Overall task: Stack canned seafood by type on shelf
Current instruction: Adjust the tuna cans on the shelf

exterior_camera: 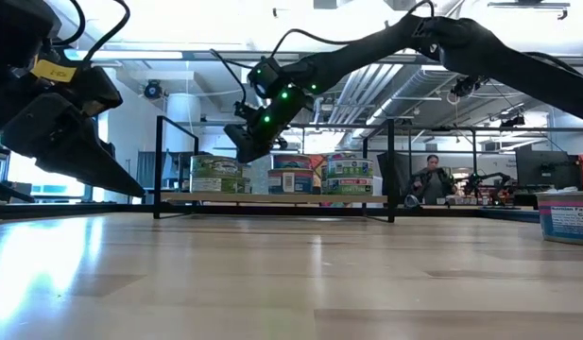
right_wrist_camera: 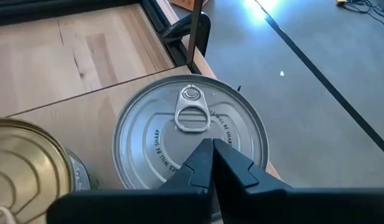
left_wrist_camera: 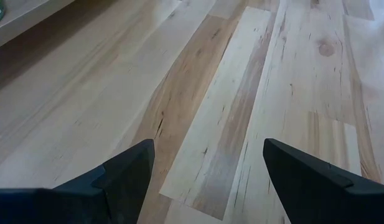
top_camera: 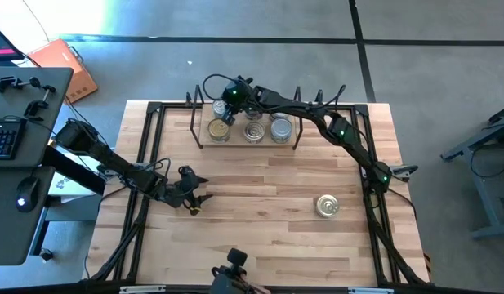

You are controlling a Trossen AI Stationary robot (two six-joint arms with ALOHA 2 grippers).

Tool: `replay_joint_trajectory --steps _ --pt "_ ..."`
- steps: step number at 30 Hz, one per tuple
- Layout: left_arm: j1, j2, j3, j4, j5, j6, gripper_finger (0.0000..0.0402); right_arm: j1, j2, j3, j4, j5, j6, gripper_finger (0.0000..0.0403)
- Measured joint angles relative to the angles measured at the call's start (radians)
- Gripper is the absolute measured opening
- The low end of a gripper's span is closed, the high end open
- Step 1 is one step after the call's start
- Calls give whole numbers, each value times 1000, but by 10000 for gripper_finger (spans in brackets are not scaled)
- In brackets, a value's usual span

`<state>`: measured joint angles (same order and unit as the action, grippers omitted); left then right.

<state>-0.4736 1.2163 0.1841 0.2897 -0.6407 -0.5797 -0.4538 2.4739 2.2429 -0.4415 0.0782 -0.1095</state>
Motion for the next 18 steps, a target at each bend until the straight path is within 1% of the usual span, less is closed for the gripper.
replay_joint_trajectory --steps 6,18 --pt "0 0 0 0 0 -2 296 0 11 1 7 -24 5 0" --pt "0 0 0 0 0 -3 296 23 14 2 21 -38 5 0"
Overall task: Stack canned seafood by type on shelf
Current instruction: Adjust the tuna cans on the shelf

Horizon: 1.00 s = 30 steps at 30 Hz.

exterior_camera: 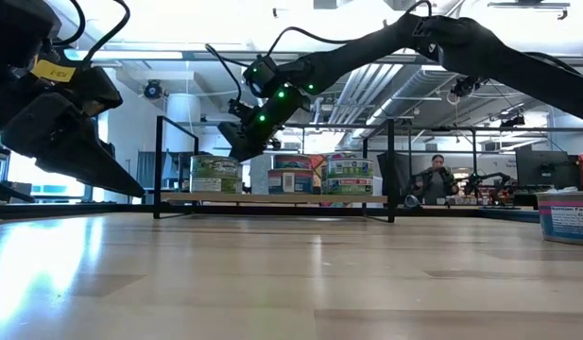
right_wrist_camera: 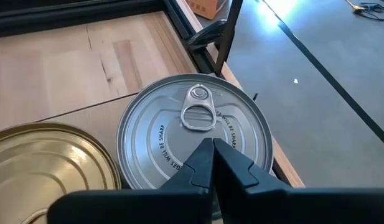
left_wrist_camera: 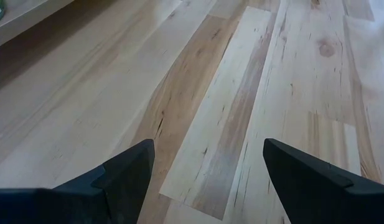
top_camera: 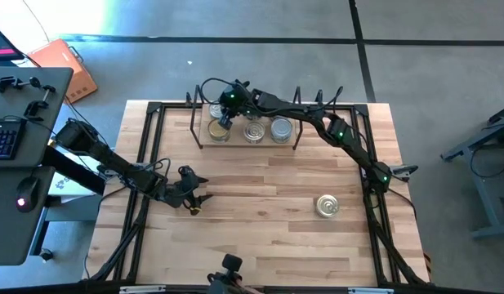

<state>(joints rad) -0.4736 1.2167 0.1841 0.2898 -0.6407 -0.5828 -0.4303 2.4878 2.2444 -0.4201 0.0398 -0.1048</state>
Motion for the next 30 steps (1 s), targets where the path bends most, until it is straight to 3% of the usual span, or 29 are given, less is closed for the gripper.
replay_joint_trajectory --steps 23,30 --pt "0 0 0 0 0 -8 296 -2 -1 4 84 21 3 0" --pt "0 0 0 0 0 -8 296 28 -37 94 -19 15 -74 0"
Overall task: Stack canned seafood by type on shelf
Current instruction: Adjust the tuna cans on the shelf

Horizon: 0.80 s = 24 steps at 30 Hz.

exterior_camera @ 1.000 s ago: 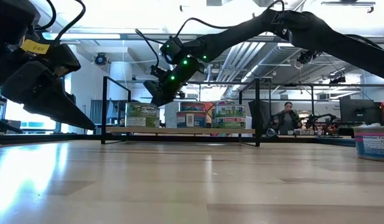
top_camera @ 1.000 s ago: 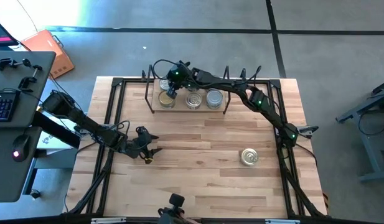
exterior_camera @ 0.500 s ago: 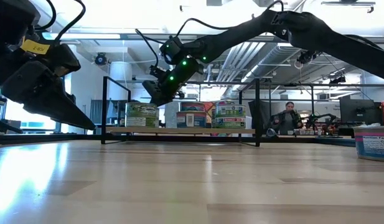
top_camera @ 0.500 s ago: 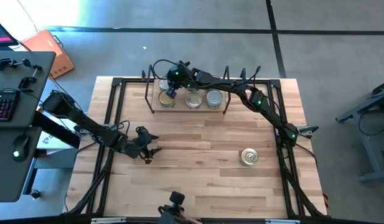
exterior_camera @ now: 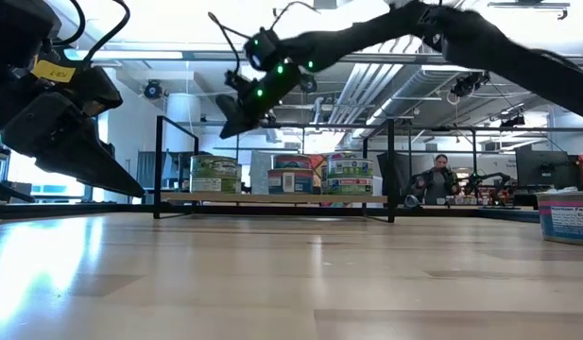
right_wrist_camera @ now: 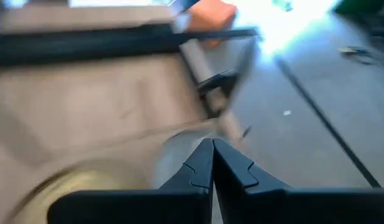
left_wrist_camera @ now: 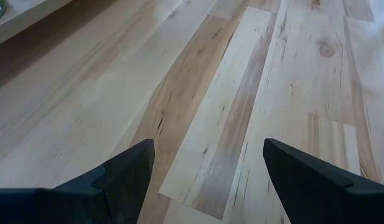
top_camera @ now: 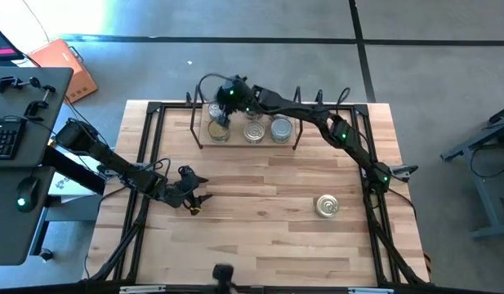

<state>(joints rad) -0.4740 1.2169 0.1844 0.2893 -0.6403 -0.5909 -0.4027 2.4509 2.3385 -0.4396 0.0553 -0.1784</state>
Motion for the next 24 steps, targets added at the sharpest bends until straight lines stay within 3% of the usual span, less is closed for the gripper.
replay_joint_trajectory --steps 5,8,24 --pt "0 0 0 0 0 0 296 69 -59 -21 -194 -101 -106 0" --pt "0 0 0 2 0 1 296 97 -58 -25 -270 -108 -111 0" --pt "0 0 1 8 0 0 296 102 -37 -142 -152 -75 -28 0"
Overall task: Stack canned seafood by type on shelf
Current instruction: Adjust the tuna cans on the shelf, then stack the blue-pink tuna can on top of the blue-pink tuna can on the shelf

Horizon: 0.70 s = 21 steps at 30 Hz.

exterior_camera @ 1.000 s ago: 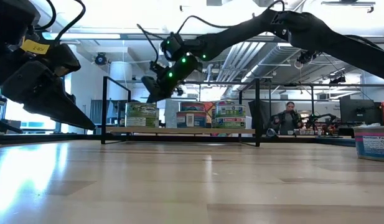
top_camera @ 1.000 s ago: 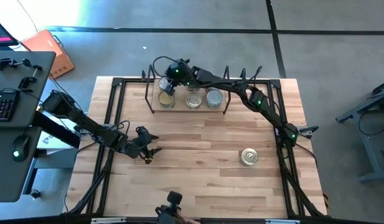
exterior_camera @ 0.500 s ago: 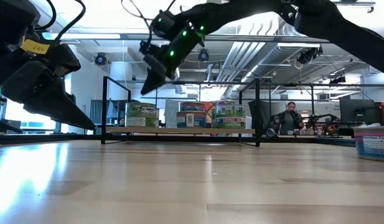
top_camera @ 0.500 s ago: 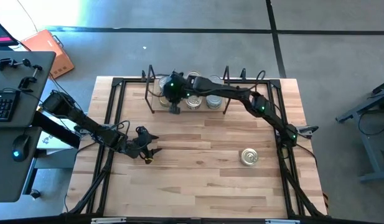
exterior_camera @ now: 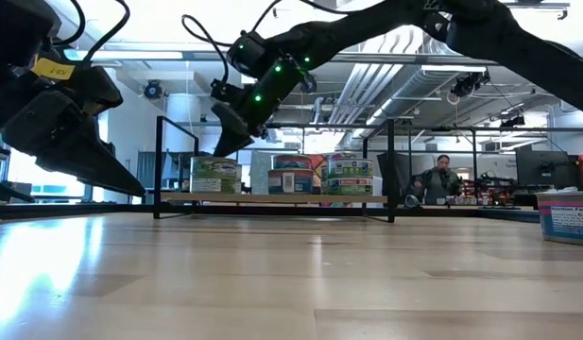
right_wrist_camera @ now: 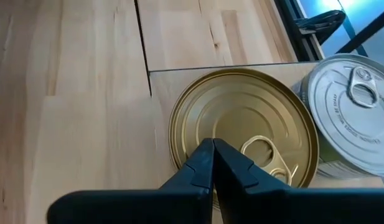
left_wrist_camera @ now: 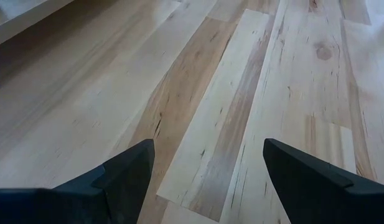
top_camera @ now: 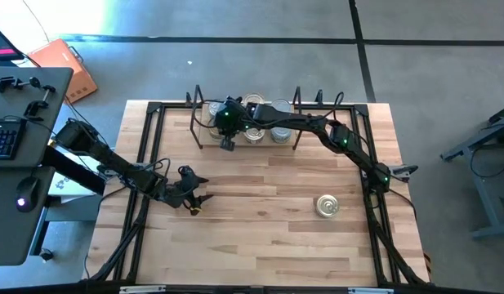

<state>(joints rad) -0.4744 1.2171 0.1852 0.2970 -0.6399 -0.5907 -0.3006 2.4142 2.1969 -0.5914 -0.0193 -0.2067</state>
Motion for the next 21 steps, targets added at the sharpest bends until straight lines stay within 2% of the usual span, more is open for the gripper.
replay_joint_trajectory --steps 11,21 --pt "0 0 0 0 0 -7 296 9 2 -2 29 -39 8 0" --pt "0 0 0 0 0 -8 296 17 -18 31 87 -11 -1 0"
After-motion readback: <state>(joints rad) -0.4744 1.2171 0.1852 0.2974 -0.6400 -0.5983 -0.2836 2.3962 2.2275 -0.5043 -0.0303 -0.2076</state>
